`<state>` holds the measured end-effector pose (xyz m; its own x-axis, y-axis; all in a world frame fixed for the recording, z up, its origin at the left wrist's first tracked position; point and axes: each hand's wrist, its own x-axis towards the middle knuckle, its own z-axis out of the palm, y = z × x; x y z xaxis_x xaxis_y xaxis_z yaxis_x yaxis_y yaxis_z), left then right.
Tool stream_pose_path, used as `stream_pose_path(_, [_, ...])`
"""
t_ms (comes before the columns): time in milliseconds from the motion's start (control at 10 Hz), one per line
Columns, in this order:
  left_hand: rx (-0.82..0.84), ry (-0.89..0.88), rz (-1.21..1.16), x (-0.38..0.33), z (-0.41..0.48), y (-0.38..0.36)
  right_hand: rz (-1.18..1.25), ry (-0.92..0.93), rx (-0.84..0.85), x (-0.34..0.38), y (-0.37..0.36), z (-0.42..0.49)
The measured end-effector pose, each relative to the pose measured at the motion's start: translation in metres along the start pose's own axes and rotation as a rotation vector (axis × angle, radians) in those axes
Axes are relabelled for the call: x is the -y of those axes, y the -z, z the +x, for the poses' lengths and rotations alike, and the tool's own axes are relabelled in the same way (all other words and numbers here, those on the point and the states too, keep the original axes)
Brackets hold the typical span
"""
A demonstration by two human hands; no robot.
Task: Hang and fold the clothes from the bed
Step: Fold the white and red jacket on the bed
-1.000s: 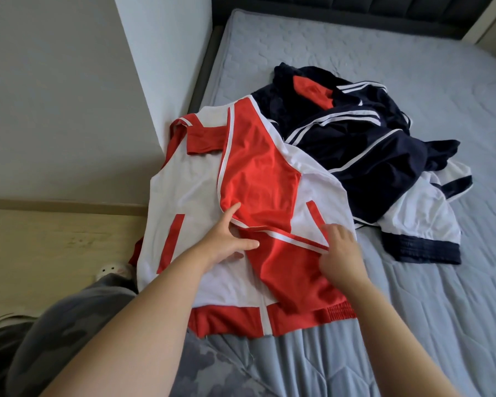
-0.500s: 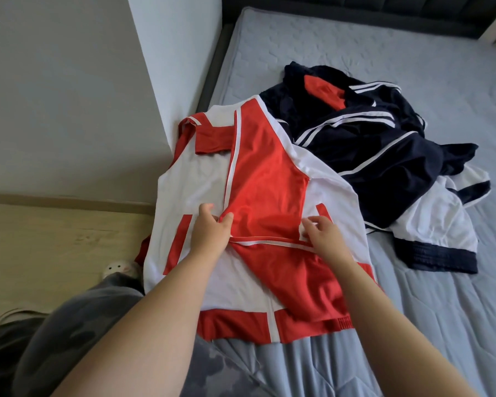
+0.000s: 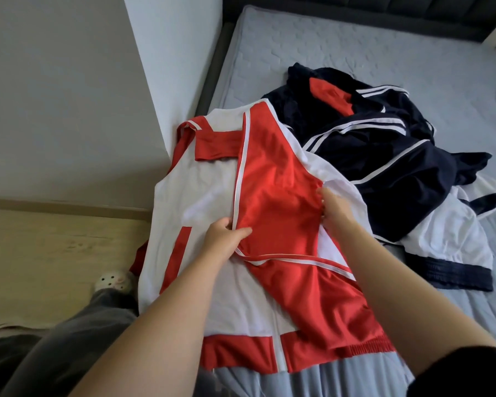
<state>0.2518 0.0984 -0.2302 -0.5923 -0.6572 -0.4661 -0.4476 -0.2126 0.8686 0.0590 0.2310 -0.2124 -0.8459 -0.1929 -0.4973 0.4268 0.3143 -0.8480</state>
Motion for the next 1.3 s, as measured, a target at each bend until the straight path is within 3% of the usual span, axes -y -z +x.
stream_pose_path(100, [-0.040,-0.028,-0.101,-0.007,0.008,-0.004,-0.084,0.090,-0.043,0.024,-0.011,0.014])
stream_pose_path(200, [0.001,-0.015,-0.223,-0.017,0.015,-0.010,0.089,0.073,-0.044,0.044,-0.011,0.039])
stream_pose_path(300, [0.097,0.034,-0.223,-0.021,0.022,-0.022,0.079,0.046,-0.225,0.061,0.003,0.051])
stream_pose_path(400, [0.110,0.059,-0.124,-0.015,0.024,-0.033,0.024,0.041,-0.334,0.064,0.006,0.058])
stream_pose_path(500, [0.030,0.029,-0.060,-0.011,0.028,-0.033,-0.019,0.095,-0.334,0.058,0.000,0.056])
stream_pose_path(600, [0.025,-0.049,0.150,-0.014,0.028,-0.031,-0.630,0.183,-0.462,0.043,-0.002,0.048])
stream_pose_path(700, [-0.004,-0.136,0.438,-0.016,0.026,-0.030,-0.254,0.548,-0.593,0.035,-0.008,0.037])
stream_pose_path(800, [-0.004,-0.164,0.511,-0.019,0.023,-0.029,-0.684,0.943,-0.346,0.006,-0.014,-0.001])
stream_pose_path(900, [-0.172,-0.234,0.594,-0.017,0.011,-0.024,-1.216,1.041,0.142,-0.026,-0.005,-0.018])
stream_pose_path(1000, [-0.330,-0.653,0.743,-0.019,-0.004,-0.021,-1.025,0.909,-0.028,-0.042,0.022,-0.028])
stream_pose_path(1100, [-0.070,-1.111,0.785,-0.022,-0.015,-0.032,-0.954,0.621,-0.151,-0.048,0.049,-0.041])
stream_pose_path(1200, [0.261,-0.971,0.982,-0.014,-0.030,-0.044,-1.196,0.483,-0.083,-0.060,0.066,-0.052])
stream_pose_path(1300, [0.290,-0.870,1.132,-0.006,-0.029,-0.047,-1.510,0.500,-0.048,-0.068,0.077,-0.055])
